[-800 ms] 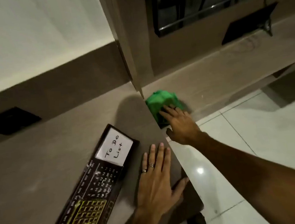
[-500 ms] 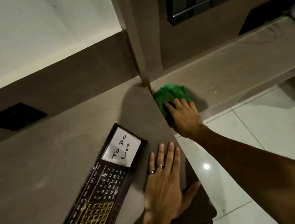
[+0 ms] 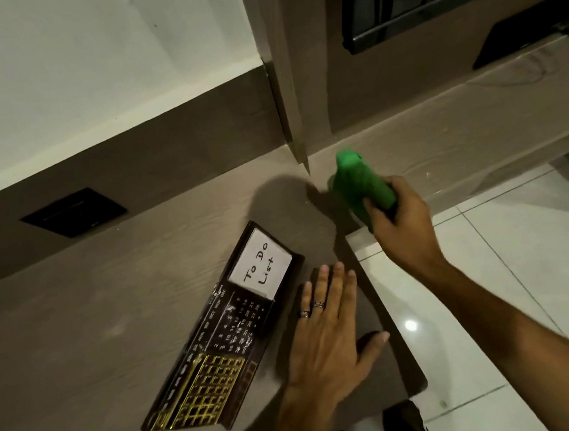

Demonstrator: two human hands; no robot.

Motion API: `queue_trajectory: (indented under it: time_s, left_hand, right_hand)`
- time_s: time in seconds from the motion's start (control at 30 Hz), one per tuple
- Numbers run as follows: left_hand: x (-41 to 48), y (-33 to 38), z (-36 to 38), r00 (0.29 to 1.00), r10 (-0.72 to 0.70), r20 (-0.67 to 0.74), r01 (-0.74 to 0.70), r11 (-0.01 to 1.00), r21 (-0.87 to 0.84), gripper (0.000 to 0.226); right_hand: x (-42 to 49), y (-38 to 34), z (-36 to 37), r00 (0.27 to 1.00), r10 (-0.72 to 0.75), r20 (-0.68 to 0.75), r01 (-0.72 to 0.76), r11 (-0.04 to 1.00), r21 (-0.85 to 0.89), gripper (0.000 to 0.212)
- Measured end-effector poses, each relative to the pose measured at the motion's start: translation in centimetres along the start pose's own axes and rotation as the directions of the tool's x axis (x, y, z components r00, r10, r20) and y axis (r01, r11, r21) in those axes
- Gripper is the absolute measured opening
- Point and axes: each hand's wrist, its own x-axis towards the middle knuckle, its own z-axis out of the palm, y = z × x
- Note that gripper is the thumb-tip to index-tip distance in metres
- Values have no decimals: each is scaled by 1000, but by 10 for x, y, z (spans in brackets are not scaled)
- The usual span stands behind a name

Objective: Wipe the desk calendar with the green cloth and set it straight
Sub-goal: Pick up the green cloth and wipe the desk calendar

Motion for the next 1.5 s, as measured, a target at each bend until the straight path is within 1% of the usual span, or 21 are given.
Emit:
queue_trajectory:
  time_s: [0.07,0.13,0.2,0.27,0.33,0.43,0.53,0.63,0.7,0.77,0.83,0.87,0.93,1.03,1.07,1.13,1.23,1.3,1.4,1.43,1.5]
  left_hand:
    - [-21,-2,-23,996,-24,-83,27,999,30,87]
    - [-47,-8,-44,976,-52,-213,53,999,-3,79]
    - [-78,-26,-60,937,-87,-337,86,996,-17,80]
    - [-109,-51,-75,905,-159,-395,168,986,-12,87]
    - [-133,-71,-83,895,-273,-352,308,950,49,96]
    - [-153,-89,-86,882,-447,-149,466,874,136,117]
    - [-160,-97,-77,886,-444,-132,456,887,76,113]
    - [-163,-95,-76,898,-410,-162,408,912,-46,113]
    - [-164,-96,-77,901,-399,-172,395,917,-55,114]
    - [-164,-98,-77,905,-392,-168,392,919,-33,115]
    - [-163,-99,-77,900,-405,-158,406,913,-30,116]
    - [-163,-99,-77,898,-411,-159,411,911,-36,117]
    - [-163,-97,-78,897,-409,-167,405,912,-58,115]
    - [-163,-96,-79,895,-411,-175,404,912,-75,113]
    - [-163,-97,-79,896,-408,-177,403,913,-64,113]
    - [-164,-99,-78,903,-395,-170,395,918,-34,112]
    - [-163,-100,-78,906,-387,-171,388,921,-26,112]
    - [-163,-99,-78,906,-386,-175,384,922,-44,110]
    - [-163,-99,-77,908,-378,-182,371,926,-73,104]
    - [-163,-99,-77,911,-372,-179,366,928,-64,103]
    - [-164,-100,-76,914,-367,-174,367,930,-29,108]
  right_hand:
    - [-40,-15,-4,1000,-16,-25,19,992,122,30]
    - [-82,-23,2,1000,-8,6,7,983,185,37]
    - [-123,-29,18,998,4,67,-15,987,162,51]
    - [-159,-36,36,992,-64,111,58,997,59,69]
    - [-184,-40,53,962,-213,169,225,973,-56,85]
    - [-199,-47,76,858,-387,338,452,881,-141,91]
    - [-199,-52,96,747,-476,465,607,773,-182,76]
    - [-194,-54,112,685,-456,569,662,716,-223,90]
    - [-184,-55,116,654,-482,583,692,693,-203,90]
    - [-168,-52,114,692,-490,530,673,703,-228,89]
    - [-161,-49,108,810,-371,454,523,808,-272,92]
    - [-163,-49,106,843,-311,438,458,842,-286,94]
    - [-176,-49,109,827,-317,464,472,840,-267,98]
    - [-179,-65,117,725,-454,518,579,809,-102,93]
    - [-169,-71,118,726,-490,483,595,799,-84,89]
    - [-150,-77,116,784,-482,393,567,812,-135,82]
    - [-158,-66,108,870,-341,355,431,877,-213,83]
    - [-182,-56,109,851,-324,413,443,865,-235,89]
    - [-191,-57,115,750,-419,511,550,824,-133,91]
    - [-183,-59,116,740,-453,497,575,809,-119,90]
    - [-161,-61,113,779,-450,437,556,818,-150,88]
